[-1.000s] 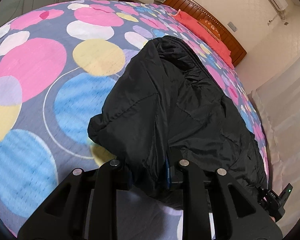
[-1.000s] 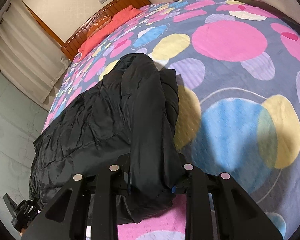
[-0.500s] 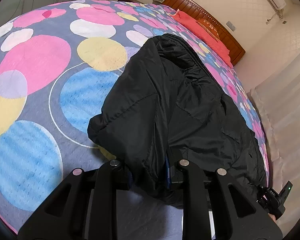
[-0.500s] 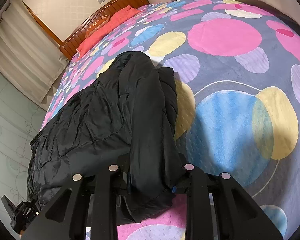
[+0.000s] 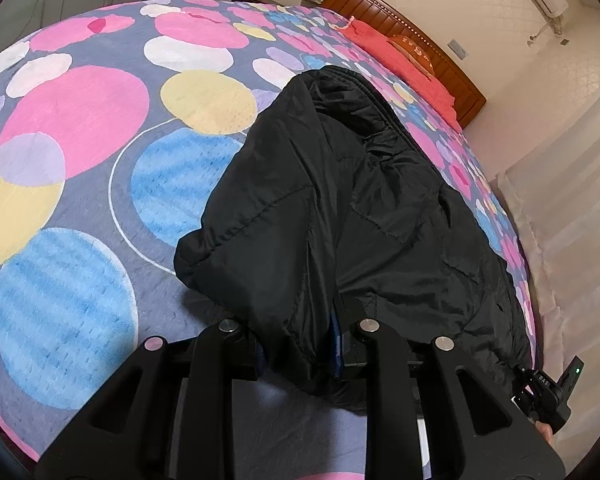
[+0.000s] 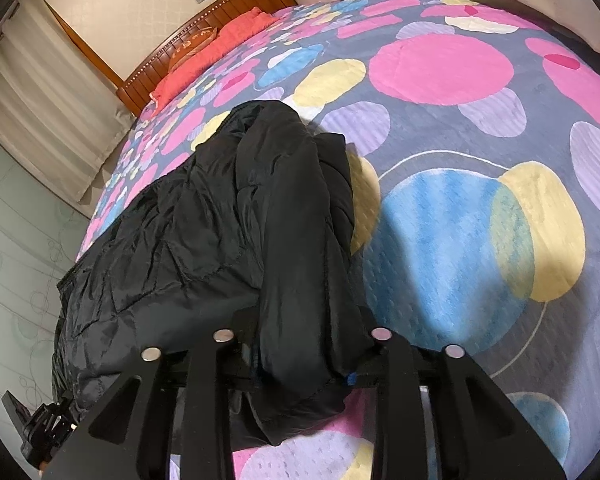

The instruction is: Fold large clothes

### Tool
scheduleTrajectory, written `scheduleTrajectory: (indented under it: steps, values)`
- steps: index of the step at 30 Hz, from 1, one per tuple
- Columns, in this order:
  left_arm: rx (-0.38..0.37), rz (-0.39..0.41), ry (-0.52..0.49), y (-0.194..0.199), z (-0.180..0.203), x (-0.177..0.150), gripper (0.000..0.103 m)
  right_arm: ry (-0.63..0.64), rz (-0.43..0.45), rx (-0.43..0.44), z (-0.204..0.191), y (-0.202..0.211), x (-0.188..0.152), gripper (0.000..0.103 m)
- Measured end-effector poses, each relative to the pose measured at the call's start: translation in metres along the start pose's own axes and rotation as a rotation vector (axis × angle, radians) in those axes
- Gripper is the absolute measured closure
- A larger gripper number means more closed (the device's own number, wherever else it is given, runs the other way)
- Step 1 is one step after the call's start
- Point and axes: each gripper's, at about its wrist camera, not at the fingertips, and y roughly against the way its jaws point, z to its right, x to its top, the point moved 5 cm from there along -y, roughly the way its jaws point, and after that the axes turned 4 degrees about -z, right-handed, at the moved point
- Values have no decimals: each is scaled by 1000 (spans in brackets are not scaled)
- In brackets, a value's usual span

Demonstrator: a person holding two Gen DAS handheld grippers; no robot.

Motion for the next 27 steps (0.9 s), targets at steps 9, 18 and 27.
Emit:
scheduleTrajectory:
  steps: [9, 18, 27]
  values:
    - [52, 0, -46, 16, -5, 0, 38, 21, -13, -96, 9, 19, -9, 41]
    - [95, 32, -46, 47, -21, 13, 32, 176, 95, -294, -17, 67, -6, 40]
    - [104, 74, -52, 54, -25, 38, 26, 460, 161, -229, -135, 37, -7, 40]
